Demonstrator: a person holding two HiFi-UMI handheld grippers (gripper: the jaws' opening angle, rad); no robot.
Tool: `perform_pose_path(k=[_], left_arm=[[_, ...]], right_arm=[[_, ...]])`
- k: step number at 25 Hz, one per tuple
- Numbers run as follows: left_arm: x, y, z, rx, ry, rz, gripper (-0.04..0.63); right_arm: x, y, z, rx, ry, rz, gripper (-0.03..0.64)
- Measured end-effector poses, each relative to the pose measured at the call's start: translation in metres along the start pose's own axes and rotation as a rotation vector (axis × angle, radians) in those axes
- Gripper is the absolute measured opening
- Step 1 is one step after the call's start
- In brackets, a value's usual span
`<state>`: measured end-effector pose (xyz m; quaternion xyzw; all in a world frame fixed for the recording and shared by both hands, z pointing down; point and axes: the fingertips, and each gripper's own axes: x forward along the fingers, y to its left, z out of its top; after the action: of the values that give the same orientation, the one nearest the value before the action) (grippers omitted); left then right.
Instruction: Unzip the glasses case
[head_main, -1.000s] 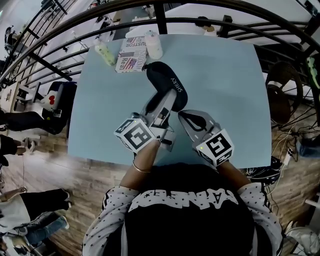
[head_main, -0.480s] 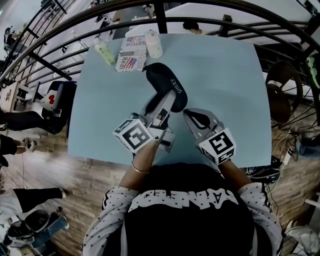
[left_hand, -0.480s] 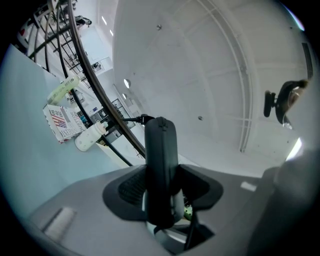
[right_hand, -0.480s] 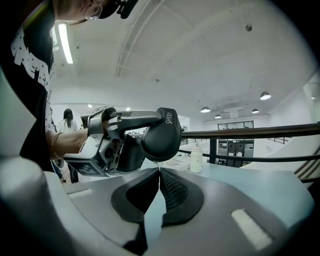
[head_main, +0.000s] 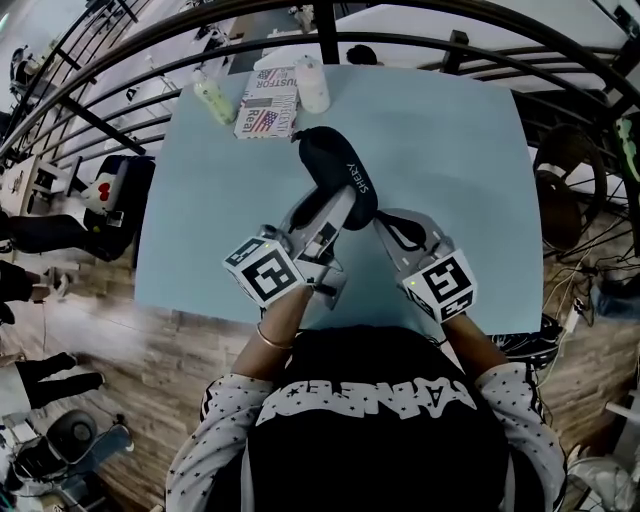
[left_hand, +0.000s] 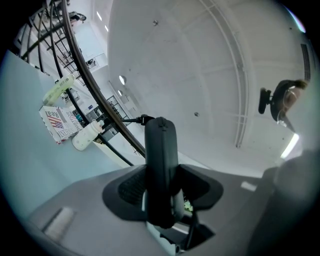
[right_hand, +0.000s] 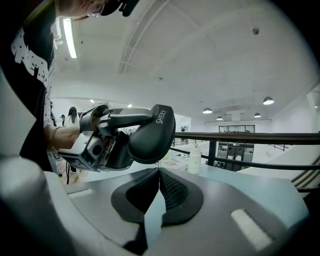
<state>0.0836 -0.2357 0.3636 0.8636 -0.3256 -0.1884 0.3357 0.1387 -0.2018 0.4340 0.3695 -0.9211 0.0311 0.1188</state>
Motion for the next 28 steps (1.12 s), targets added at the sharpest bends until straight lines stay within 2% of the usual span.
perform_pose_path(k=[11, 28], left_arm=[[-0.029, 0.009, 0.009, -0.025, 0.022, -0.007, 0.0], [-0.07, 0.019, 0.035, -0.052, 0.088, -0.057, 0.0]], right_arm=[[0.019, 0.016, 0.012, -0.042, 0.024, 0.032, 0.008], [0.05, 0.049, 0.042, -0.088, 0.009, 0.01, 0.008]])
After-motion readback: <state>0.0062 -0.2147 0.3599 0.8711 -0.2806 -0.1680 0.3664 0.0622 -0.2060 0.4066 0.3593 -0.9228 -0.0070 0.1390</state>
